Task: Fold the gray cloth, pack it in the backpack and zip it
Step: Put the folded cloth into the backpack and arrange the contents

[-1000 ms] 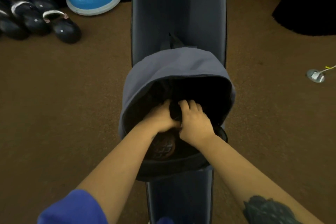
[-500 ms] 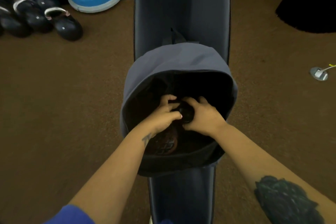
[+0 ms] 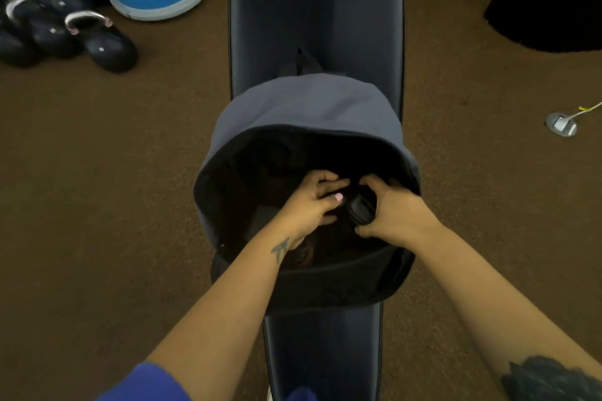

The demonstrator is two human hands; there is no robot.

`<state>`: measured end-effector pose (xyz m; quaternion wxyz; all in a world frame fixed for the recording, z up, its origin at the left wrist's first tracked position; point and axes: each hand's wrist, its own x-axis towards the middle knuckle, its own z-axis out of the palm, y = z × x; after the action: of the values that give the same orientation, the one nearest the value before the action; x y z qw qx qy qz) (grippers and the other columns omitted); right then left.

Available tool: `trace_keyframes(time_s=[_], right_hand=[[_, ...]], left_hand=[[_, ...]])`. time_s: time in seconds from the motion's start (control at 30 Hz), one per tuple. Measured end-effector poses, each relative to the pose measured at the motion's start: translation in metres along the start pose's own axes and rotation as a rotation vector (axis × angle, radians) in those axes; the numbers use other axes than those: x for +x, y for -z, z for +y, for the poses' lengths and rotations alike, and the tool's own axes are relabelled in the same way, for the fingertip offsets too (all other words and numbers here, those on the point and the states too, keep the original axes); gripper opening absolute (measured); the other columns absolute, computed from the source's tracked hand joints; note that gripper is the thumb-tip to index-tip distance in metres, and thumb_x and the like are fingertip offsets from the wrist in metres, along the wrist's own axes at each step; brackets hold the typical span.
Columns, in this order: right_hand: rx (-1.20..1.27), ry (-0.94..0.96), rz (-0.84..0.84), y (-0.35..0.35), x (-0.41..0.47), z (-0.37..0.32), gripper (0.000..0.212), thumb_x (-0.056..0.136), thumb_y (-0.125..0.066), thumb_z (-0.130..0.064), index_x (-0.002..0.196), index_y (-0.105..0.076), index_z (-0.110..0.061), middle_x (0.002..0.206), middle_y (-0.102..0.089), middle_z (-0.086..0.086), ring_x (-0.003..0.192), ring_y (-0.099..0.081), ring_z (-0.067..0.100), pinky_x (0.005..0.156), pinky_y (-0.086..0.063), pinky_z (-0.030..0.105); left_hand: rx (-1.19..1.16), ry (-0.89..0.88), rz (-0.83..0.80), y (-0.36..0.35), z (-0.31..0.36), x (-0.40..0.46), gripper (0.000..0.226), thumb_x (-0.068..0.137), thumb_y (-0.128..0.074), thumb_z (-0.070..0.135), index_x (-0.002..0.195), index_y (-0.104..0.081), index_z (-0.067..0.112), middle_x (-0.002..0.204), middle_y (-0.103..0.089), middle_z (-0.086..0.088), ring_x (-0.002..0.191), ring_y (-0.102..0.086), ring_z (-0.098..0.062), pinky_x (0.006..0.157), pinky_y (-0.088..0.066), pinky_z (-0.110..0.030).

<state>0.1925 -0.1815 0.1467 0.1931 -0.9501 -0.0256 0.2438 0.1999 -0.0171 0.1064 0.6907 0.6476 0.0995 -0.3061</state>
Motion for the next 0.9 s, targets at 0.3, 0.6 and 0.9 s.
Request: trace_keyframes(time_s=[0.3, 0.6, 0.9], right_hand=[[0.153, -0.05, -0.078, -0.007, 0.003, 0.001, 0.102, 0.066, -0.08, -0.043, 0.148, -0.019, -0.034, 0.154, -0.021, 0.01, 0.138, -0.031, 0.03, 0.106, -0.033, 0.033], [-0.117, 0.009, -0.179, 0.017, 0.019, -0.012, 0.084, 0.069, -0.076, -0.019, 0.141, -0.031, -0.017, 0.141, -0.039, 0.011, 0.123, -0.047, 0.028, 0.093, -0.043, 0.031], [-0.175, -0.054, -0.153, 0.026, 0.017, -0.026, 0.072, 0.068, -0.077, -0.046, 0.126, -0.05, -0.015, 0.119, -0.059, 0.007, 0.108, -0.056, 0.025, 0.083, -0.045, 0.031]], left_hand=[[0.16, 0.273, -0.028, -0.007, -0.005, 0.006, 0.05, 0.093, -0.049, 0.043, 0.141, -0.036, 0.034, 0.149, -0.037, 0.0, 0.133, -0.038, -0.029, 0.09, -0.046, -0.046], [0.228, 0.307, -0.031, -0.008, 0.006, 0.014, 0.047, 0.094, -0.046, 0.045, 0.137, -0.04, 0.027, 0.143, -0.043, -0.003, 0.122, -0.048, -0.028, 0.091, -0.049, -0.046], [0.188, 0.244, 0.05, -0.014, 0.008, 0.023, 0.051, 0.096, -0.042, 0.042, 0.141, -0.037, 0.019, 0.148, -0.037, -0.006, 0.131, -0.041, -0.026, 0.094, -0.051, -0.045]])
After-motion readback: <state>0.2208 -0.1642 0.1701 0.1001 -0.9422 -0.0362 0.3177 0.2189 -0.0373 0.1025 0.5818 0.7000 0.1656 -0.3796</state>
